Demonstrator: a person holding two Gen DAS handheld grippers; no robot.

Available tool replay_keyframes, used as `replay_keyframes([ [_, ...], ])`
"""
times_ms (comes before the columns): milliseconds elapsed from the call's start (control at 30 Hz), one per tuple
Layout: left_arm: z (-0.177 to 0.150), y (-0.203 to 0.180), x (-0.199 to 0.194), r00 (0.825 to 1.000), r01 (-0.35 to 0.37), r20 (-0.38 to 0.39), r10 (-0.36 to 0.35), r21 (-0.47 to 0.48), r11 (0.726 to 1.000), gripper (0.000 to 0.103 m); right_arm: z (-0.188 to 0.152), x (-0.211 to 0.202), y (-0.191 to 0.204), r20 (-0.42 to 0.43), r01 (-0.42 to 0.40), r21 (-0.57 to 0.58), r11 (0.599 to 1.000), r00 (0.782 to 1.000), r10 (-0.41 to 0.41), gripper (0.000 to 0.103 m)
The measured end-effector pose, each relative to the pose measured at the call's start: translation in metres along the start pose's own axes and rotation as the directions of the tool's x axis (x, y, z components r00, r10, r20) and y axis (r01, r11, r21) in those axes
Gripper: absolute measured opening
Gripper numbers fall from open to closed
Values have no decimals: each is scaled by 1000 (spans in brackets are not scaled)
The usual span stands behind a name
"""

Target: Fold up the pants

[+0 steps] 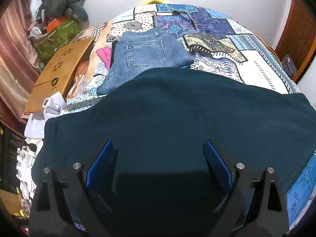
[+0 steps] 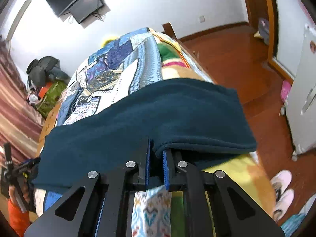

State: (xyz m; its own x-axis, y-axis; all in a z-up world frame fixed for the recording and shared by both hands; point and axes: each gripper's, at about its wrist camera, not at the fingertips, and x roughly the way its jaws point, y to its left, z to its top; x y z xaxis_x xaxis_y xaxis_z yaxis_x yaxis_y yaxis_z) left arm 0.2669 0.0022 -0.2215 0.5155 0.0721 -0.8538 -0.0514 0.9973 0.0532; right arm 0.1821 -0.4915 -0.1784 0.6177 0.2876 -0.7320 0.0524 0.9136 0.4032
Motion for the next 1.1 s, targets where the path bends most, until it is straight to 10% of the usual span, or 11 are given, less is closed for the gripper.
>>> replay_keyframes([
  [467, -3, -4, -9, 997, -76, 37, 74, 48, 996, 94, -1, -28, -29, 11, 129, 17, 992, 992, -129, 30],
  [667, 3, -9, -6, 996, -81, 34, 80, 34, 996, 94, 40, -8, -50, 62, 213, -37, 976, 976, -211, 54],
  [1100, 3, -21, -1, 986, -163, 30, 161, 79, 983, 94, 71, 114, -123, -223, 182, -40, 982, 957, -187, 55],
])
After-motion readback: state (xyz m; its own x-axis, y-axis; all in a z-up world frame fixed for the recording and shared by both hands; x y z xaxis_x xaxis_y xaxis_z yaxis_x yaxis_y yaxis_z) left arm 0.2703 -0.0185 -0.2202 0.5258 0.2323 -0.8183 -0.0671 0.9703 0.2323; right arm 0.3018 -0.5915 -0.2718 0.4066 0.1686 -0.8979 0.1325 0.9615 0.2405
